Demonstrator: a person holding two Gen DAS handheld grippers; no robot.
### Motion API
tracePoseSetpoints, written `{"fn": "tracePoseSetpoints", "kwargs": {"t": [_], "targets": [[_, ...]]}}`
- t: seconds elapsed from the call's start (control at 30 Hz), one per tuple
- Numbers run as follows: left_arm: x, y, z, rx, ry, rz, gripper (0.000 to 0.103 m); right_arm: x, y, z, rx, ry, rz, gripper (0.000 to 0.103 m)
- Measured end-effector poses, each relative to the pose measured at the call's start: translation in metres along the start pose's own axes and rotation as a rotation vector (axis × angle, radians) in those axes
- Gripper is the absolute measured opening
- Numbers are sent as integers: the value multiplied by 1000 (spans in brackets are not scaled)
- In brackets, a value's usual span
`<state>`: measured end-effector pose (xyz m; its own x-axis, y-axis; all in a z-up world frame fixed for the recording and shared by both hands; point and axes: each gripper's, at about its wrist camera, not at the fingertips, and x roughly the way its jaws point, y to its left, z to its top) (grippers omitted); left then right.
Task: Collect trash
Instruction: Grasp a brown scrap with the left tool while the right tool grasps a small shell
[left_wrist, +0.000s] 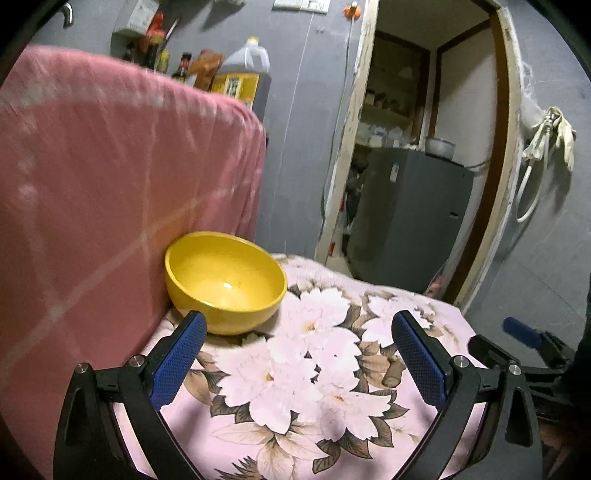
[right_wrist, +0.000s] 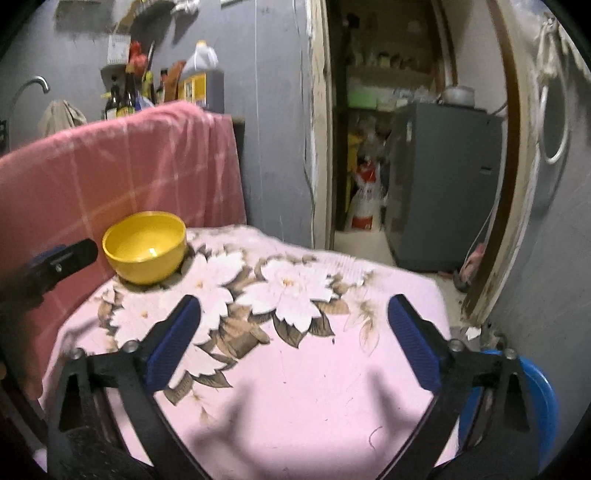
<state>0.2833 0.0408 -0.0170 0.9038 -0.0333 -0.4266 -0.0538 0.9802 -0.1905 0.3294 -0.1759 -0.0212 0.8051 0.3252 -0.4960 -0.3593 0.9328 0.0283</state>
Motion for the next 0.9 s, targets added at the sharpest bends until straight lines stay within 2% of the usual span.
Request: {"fn": "tracePoseSetpoints", "kwargs": {"t": [0.03, 0.33, 0.53, 0.9], "targets": [[4, 1, 0, -5, 13, 2, 98, 7, -1, -1, -8, 27, 1, 89], [41, -2, -11, -1, 172, 31, 98, 60, 1, -7, -104, 238, 56, 55], [54, 2, -18, -27, 247, 39, 98, 87, 10, -13, -176, 349, 80, 44], [57, 4, -21, -28, 277, 38, 98, 105, 31, -13, -238, 403, 152, 31]]}}
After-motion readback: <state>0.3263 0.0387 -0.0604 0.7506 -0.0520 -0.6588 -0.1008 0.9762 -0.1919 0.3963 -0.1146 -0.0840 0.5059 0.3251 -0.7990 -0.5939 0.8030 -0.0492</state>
